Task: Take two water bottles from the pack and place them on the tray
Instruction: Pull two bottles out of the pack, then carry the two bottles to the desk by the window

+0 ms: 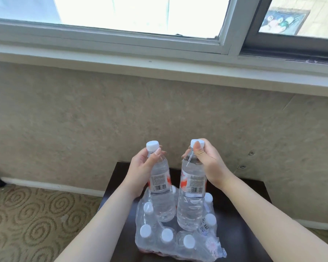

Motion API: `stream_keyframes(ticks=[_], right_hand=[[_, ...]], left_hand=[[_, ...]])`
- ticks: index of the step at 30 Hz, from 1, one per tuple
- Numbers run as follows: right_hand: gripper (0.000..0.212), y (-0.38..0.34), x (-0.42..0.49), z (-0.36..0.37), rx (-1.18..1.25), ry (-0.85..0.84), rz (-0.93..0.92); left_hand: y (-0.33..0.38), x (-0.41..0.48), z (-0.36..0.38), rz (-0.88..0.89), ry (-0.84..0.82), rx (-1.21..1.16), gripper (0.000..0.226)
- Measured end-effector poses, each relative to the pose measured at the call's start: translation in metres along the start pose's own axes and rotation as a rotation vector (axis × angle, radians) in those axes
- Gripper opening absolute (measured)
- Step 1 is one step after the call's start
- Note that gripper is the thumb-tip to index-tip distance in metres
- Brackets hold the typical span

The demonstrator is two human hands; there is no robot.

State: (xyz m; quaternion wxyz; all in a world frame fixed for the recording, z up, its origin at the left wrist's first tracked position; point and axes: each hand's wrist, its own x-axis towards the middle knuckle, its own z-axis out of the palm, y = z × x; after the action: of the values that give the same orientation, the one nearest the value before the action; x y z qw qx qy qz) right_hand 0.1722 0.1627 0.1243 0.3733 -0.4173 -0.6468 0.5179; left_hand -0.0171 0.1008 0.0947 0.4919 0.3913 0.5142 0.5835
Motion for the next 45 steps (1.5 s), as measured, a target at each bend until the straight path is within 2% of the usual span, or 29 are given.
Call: stream_keyframes(ticks=[5,9,12,14,16,24,28,35,45], right_hand=[[0.039,-0.053,0.010,0.031,-0.027,-0.115,-0.083],[0.042,-0.100,0.015,0.080,0.013,-0.240,-0.141],[0.046,-0.133,0.011,0.130,0.083,-0.345,-0.167],[0.040,-0.152,0.006,0.169,0.119,-0.417,-0.185],[0.034,-0.167,-0.002,0.210,0.140,-0.496,-0.209],[0.045,-0.210,-0.047,0.377,0.126,-0.793,-0.261],[0.042,-0.225,-0.076,0.458,0.118,-0.906,-0.257],[0.039,-0.243,-0.124,0.591,0.056,-1.019,-0.384],[0.043,-0.256,-0.166,0.713,0.059,-1.158,-0.365]], left_hand=[[0.051,-0.026,-0.033,0.096,0.121,-0.055,0.032],[0.098,-0.061,-0.074,0.179,0.229,-0.090,0.030],[0.131,-0.094,-0.110,0.253,0.327,-0.065,0.020],[0.151,-0.119,-0.136,0.282,0.421,-0.056,0.015],[0.165,-0.146,-0.162,0.292,0.524,-0.028,0.018],[0.200,-0.254,-0.288,0.308,0.881,0.062,0.020],[0.207,-0.306,-0.345,0.280,0.955,0.120,0.021],[0.204,-0.383,-0.443,0.218,1.064,0.183,0.016],[0.207,-0.450,-0.530,0.237,1.230,0.157,0.018]])
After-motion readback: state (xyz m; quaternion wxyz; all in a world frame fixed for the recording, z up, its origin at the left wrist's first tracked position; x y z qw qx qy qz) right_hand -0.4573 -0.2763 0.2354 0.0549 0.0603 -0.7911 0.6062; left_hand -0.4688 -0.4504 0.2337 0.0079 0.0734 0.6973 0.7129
